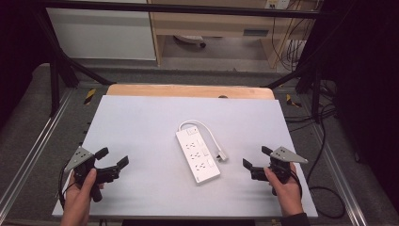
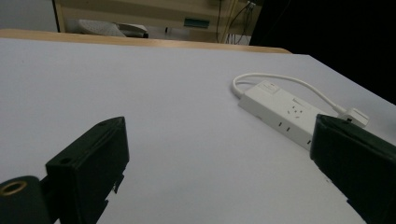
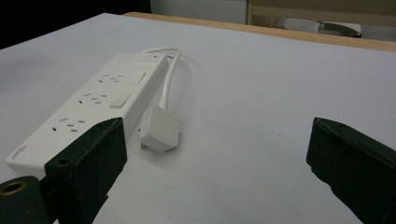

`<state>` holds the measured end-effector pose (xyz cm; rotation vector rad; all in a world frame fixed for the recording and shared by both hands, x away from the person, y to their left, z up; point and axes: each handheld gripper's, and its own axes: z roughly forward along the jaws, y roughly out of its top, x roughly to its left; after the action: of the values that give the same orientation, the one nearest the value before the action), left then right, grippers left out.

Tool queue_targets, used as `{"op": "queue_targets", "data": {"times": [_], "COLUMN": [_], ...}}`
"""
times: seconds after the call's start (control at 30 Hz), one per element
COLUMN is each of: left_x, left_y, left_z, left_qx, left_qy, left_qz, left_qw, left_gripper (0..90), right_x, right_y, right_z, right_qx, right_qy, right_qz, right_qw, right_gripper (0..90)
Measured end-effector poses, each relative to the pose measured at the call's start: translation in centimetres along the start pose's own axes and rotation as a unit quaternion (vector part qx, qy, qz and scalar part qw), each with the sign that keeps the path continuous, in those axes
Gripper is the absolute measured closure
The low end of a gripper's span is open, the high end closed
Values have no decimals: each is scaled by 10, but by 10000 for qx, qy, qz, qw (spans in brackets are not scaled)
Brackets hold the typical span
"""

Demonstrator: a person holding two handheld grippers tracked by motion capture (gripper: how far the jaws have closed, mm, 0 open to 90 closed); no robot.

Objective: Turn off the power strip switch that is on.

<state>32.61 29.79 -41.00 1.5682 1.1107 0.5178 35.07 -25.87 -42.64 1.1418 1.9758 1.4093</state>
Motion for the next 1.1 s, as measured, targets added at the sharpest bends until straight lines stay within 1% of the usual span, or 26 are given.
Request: {"op": "queue_targets", "data": {"times": [0.07, 0.17, 0.23, 0.3, 0.37, 0.63, 0.73, 0.83, 0.87, 0.9, 1.0, 1.03, 1.1], "left_x": [0, -1, -2, -3, -3, -3, -4, -4, -4, -3, -3, -3, -4], "left_y": [0, 0, 0, 0, 0, 0, 0, 0, -1, -1, -1, -1, -1], "left_z": [0, 1, 1, 1, 1, 2, 2, 2, 2, 2, 2, 2, 2], "left_qx": [-2, 40, 37, 39, 62, 67, 69, 74, 76, 87, 84, 84, 76], "left_qy": [-5, 25, 27, 21, 19, 75, 66, 73, 80, 114, 100, 100, 83], "left_qz": [15, 47, 61, 71, 102, 91, 104, 109, 114, 130, 118, 118, 116], "left_qw": [10000, 10000, 10000, 10000, 9999, 9999, 9999, 9999, 9999, 9998, 9998, 9998, 9999], "left_gripper": [45, 48, 49, 49, 49, 49, 49, 49, 49, 51, 52, 52, 52], "right_x": [0, 4, 7, 10, 12, 26, 31, 36, 37, 38, 41, 41, 43], "right_y": [1, 5, 8, 10, 13, 24, 32, 40, 43, 45, 52, 52, 58], "right_z": [0, 0, 0, 0, 0, 1, 5, 8, 10, 11, 14, 14, 19], "right_qx": [-30, -32, -3, 38, 40, -75, -109, -151, -166, -157, -145, -145, -170], "right_qy": [8, 41, 94, 65, 106, 210, 237, 262, 242, 234, 246, 246, 218], "right_qz": [39, 8, 30, 22, 17, -44, -173, -218, -270, -291, -348, -348, -350], "right_qw": [10000, 10000, 10000, 10000, 9999, 9997, 9995, 9993, 9992, 9992, 9990, 9990, 9990], "right_gripper": [56, 55, 42, 29, 28, 25, 25, 25, 27, 29, 29, 29, 26]}}
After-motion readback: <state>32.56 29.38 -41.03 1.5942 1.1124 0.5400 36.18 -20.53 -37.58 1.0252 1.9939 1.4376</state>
